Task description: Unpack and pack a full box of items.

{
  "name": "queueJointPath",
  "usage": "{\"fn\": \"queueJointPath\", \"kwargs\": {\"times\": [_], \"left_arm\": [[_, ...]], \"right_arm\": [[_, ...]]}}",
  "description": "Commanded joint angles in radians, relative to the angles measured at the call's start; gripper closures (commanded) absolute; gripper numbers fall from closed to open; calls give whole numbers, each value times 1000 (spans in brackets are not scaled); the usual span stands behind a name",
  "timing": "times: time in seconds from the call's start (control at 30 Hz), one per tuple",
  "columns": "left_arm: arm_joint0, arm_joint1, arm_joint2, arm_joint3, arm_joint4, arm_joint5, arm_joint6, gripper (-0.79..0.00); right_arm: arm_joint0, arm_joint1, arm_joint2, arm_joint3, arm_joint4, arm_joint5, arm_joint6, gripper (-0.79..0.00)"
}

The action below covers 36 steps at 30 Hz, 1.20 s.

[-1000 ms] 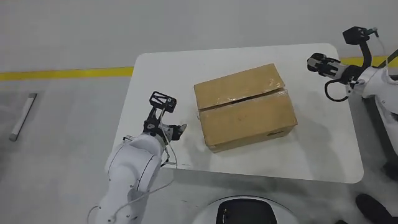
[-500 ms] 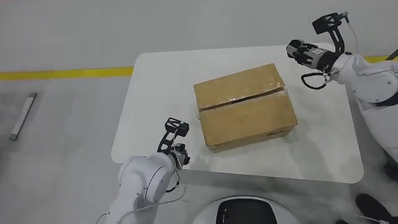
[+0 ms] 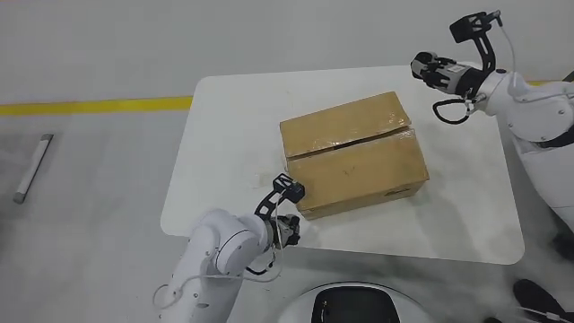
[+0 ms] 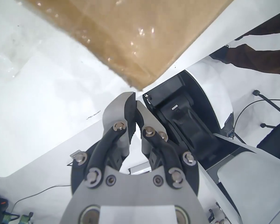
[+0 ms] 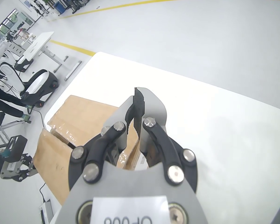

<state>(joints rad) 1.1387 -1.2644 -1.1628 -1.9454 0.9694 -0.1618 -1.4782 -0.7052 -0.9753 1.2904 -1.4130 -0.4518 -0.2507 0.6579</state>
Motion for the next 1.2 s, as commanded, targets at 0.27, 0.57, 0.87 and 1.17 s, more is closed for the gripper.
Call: {"fn": "queueJointPath", "kwargs": {"times": [0.27,0.57,0.87,1.17], "left_arm": [[-51,1,34,36,28,8,83,-25],[-85,0,46,71,68,35,203,-34],[-76,21,-12,-41,163,-21,142,-785],[-65,29,-35,-80,201,-43,127,-785]], "right_arm": [[12,-8,-32,-5,9,-10,1,0],[6,-14,-63,-41,13,-11,27,0],[2,-36,-173,-51,-55,5,-4,0],[29,-54,-239,-14,-140,15,-17,0]]}}
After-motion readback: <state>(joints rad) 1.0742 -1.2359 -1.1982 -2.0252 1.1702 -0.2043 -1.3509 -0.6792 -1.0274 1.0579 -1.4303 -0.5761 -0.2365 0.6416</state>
